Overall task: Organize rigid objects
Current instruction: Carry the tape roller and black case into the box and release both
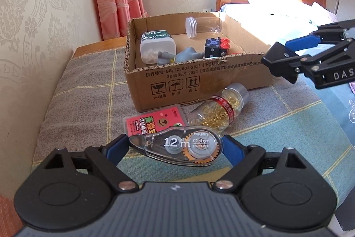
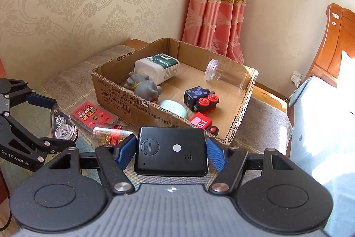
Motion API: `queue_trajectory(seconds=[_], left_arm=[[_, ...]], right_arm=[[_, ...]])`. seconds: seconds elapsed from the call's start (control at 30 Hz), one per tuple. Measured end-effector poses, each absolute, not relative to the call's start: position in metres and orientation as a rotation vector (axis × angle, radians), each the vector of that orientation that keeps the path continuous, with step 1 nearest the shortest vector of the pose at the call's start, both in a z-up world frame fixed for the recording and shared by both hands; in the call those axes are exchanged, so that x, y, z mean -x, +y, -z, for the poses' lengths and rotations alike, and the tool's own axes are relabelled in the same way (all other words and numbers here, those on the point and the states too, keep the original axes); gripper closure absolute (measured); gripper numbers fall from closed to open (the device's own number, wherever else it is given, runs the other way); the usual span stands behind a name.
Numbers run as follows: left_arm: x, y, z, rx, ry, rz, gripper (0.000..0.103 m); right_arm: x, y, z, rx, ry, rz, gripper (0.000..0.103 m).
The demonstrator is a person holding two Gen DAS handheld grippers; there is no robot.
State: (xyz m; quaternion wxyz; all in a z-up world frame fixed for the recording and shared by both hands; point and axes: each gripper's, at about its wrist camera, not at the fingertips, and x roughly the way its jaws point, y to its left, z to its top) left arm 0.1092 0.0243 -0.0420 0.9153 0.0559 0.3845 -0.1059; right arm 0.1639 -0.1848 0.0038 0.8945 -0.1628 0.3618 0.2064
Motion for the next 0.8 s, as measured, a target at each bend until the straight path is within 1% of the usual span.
queue_trajectory(seconds=[0.2,0.47,0.53,0.57,0.6,0.63,0.67,0.8], left_arm=[[-0.111,0.028,0.031,-0.104,0.763,0.205,0.014],[-0.118,0.028,0.016,-0.131,0.721,0.191,0.014],[-0.121,0.026,0.013,-0.142,0.712,0.189,0.014],[-0.122,0.024,0.011,-0.15,0.707,0.192,0.014],[-0.124,0.023,0.009,-0.154,0.705,0.195,0.014],[-0.127,0.021,0.007,-0.157,0.708,0.197,0.014],[-0.129,0.02,0.006,-0.159,0.711,0.198,0.014],[-0.143,0.014,-0.002,-0.168,0.727,0.207,0.014]], right_arm=[[-0.209,-0.185,-0.011,0.335,0.722,-0.402,0.029],[-0.267,-0.191,0.015,0.288,0.738,-0.288,0.029],[-0.272,-0.195,0.016,0.272,0.721,-0.248,0.022],[-0.272,-0.197,0.015,0.259,0.725,-0.239,0.02],[-0.271,-0.201,0.013,0.229,0.722,-0.234,0.014],[-0.268,-0.204,0.011,0.206,0.716,-0.232,0.005],[-0.264,-0.207,0.009,0.185,0.713,-0.227,0.0],[-0.241,-0.211,-0.001,0.154,0.751,-0.211,0.0]])
